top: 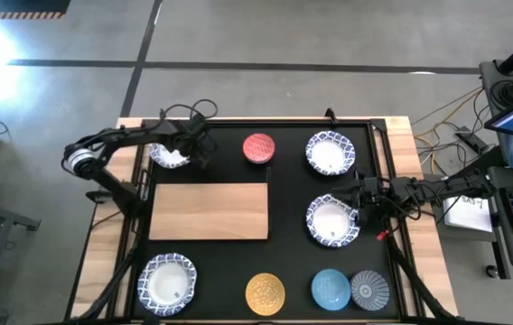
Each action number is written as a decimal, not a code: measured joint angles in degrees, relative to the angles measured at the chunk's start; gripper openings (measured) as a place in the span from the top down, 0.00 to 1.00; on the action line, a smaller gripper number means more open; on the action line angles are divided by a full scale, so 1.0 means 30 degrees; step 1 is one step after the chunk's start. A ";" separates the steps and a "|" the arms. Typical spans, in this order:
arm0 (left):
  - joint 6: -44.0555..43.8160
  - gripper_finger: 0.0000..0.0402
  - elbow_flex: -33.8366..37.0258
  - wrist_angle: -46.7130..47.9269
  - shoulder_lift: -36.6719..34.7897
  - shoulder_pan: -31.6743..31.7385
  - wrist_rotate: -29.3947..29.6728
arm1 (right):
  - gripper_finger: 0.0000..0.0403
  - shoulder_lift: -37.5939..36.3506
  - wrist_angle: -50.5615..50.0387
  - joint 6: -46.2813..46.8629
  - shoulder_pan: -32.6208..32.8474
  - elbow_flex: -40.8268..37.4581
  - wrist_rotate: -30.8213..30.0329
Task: Place and stack bowls onto a shelf
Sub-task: Put the blue patterned bowl on the shelf
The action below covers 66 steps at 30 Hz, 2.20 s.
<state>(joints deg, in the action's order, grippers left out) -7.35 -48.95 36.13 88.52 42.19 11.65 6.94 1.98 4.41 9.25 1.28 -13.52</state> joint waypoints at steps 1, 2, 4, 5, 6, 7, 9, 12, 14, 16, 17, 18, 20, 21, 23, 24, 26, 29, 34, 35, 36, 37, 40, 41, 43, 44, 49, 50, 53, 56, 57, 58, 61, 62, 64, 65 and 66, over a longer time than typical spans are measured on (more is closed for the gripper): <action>0.0072 0.78 0.0003 -0.0073 0.0116 0.0000 0.0091 | 0.84 0.0000 0.0000 -0.0001 -0.0001 0.0005 -0.0002; 0.0116 0.80 0.0004 -0.0068 0.0214 0.0000 0.0244 | 0.84 0.0000 0.0000 0.0006 -0.0006 -0.0001 -0.0003; 0.0147 0.85 0.0000 -0.0061 0.0322 -0.0004 0.0548 | 0.84 0.0000 0.0000 0.0006 -0.0001 0.0006 -0.0004; 0.0149 0.88 0.0000 -0.0063 0.0345 0.0000 0.0668 | 0.84 0.0000 0.0000 0.0000 0.0000 0.0000 -0.0007; 0.0137 0.90 0.0000 -0.0061 0.0351 0.0000 0.0708 | 0.84 0.0000 0.0000 0.0006 -0.0003 0.0006 -0.0007; 0.0086 0.93 0.0000 -0.0061 0.0325 -0.0007 0.0758 | 0.84 0.0000 0.0000 0.0006 -0.0006 0.0006 0.0000; -0.0125 0.97 0.0000 -0.0046 0.0187 -0.0051 0.0756 | 0.84 0.0000 0.0000 0.0006 0.0001 0.0001 -0.0002; -0.0314 0.98 0.0000 0.0256 -0.0188 -0.0252 0.0496 | 0.84 0.0000 0.0000 -0.0001 -0.0006 0.0006 -0.0005; -0.0421 0.99 0.0000 0.0577 -0.0537 -0.0502 0.0361 | 0.84 0.0000 0.0000 -0.0008 0.0000 0.0000 0.0000; -0.0432 0.99 0.0000 0.0929 -0.0932 -0.0877 0.0358 | 0.84 0.0000 0.0000 0.0006 -0.0006 0.0006 -0.0007; -0.0436 0.99 -0.0002 0.1192 -0.1134 -0.1105 0.0354 | 0.84 0.0000 0.0000 0.0006 0.0000 0.0006 -0.0004; -0.0485 0.99 -0.0007 0.1371 -0.1355 -0.1399 0.0352 | 0.84 0.0000 0.0000 0.0001 -0.0006 0.0005 -0.0007; -0.0765 1.00 -0.0007 0.1447 -0.1912 -0.2028 0.0332 | 0.84 0.0000 0.0000 -0.0008 -0.0004 -0.0001 0.0000; -0.0866 1.00 -0.0014 0.1454 -0.2248 -0.2381 0.0325 | 0.84 0.0000 0.0000 -0.0004 -0.0003 0.0003 -0.0004; -0.1093 1.00 -0.0015 0.1466 -0.2873 -0.3139 0.0332 | 0.84 0.0000 0.0000 0.0006 0.0001 0.0006 -0.0006; -0.1243 1.00 -0.0015 0.1469 -0.3246 -0.3560 0.0332 | 0.84 0.0000 0.0000 -0.0001 -0.0006 0.0006 -0.0001; -0.1507 1.00 -0.0022 0.1469 -0.4013 -0.4460 0.0332 | 0.84 0.0000 0.0000 -0.0008 0.0001 0.0006 -0.0001; -0.2198 1.00 -0.0022 0.1491 -0.5169 -0.5975 0.0361 | 0.84 0.0000 0.0000 0.0006 0.0001 0.0003 -0.0004; -0.3849 1.00 -0.0029 0.2002 -0.6912 -0.8628 0.0373 | 0.84 0.0000 0.0000 -0.0015 -0.0006 0.0006 0.0000; -0.4341 1.00 -0.0029 0.2061 -0.7189 -0.9174 0.0395 | 0.84 0.0000 0.0000 0.0003 -0.0006 0.0006 -0.0007; -0.4788 1.00 -0.0029 0.2139 -0.7440 -0.9768 0.0419 | 0.84 0.0000 0.0000 0.0006 -0.0002 0.0004 -0.0007; -0.5205 1.00 -0.0029 0.2166 -0.7668 -1.0334 0.0422 | 0.84 0.0000 0.0000 -0.0001 -0.0003 -0.0001 0.0000; -0.6498 1.00 -0.0036 0.2360 -0.8103 -1.2018 0.0427 | 0.84 0.0000 0.0000 -0.0015 -0.0006 0.0006 -0.0006; -0.7052 1.00 -0.0036 0.2583 -0.8198 -1.2565 0.0433 | 0.84 0.0000 0.0000 -0.0001 0.0001 0.0006 0.0000; -0.8316 1.00 -0.0036 0.3115 -0.8298 -1.3655 0.0434 | 0.84 0.0000 0.0000 -0.0001 0.0001 0.0001 -0.0007; -0.9033 1.00 -0.0036 0.3447 -0.8314 -1.4155 0.0451 | 0.84 0.0000 0.0000 -0.0005 0.0001 -0.0001 0.0000; -1.2638 1.00 -0.0036 0.5224 -0.8303 -1.6640 0.0485 | 0.84 0.0000 0.0000 0.0006 -0.0006 0.0006 -0.0007; -1.3416 1.00 -0.0036 0.5465 -0.8295 -1.7162 0.0470 | 0.84 0.0000 0.0000 -0.0001 -0.0006 0.0006 -0.0006; -1.5542 1.00 -0.0044 0.5895 -0.8295 -1.8747 0.0420 | 0.84 0.0000 0.0000 -0.0015 -0.0003 0.0003 -0.0004; -1.7477 0.99 -0.0051 0.6351 -0.8289 -2.0071 0.0236 | 0.84 0.0000 0.0000 -0.0001 -0.0004 0.0003 0.0000; -1.7992 0.99 -0.0051 0.6461 -0.8264 -2.0386 0.0178 | 0.84 0.0000 0.0000 -0.0009 -0.0006 0.0006 -0.0007; -1.8456 0.99 -0.0051 0.6522 -0.8243 -2.0664 0.0127 | 0.84 0.0000 0.0000 -0.0015 0.0001 0.0006 0.0000; -1.9445 0.97 -0.0051 0.6960 -0.8183 -2.1123 -0.0121 | 0.84 0.0000 0.0000 0.0001 -0.0001 0.0004 -0.0002; -1.9530 0.97 -0.0051 0.7051 -0.8147 -2.1143 -0.0153 | 0.84 0.0000 0.0000 -0.0005 -0.0001 0.0002 -0.0002; -1.9916 0.96 -0.0051 0.7254 -0.8038 -2.1136 -0.0134 | 0.84 0.0000 0.0000 -0.0013 -0.0006 0.0006 -0.0005; -2.0211 0.96 -0.0051 0.7356 -0.7955 -2.1136 -0.0117 | 0.84 0.0000 0.0000 0.0006 -0.0006 0.0006 0.0000; -2.0545 0.96 -0.0051 0.7317 -0.7858 -2.1136 -0.0119 | 0.84 0.0000 0.0000 0.0006 0.0000 0.0006 -0.0007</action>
<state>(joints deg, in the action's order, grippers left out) -68.99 -49.10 58.08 64.95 -21.21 11.29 6.94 1.98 4.43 9.25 1.30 -13.54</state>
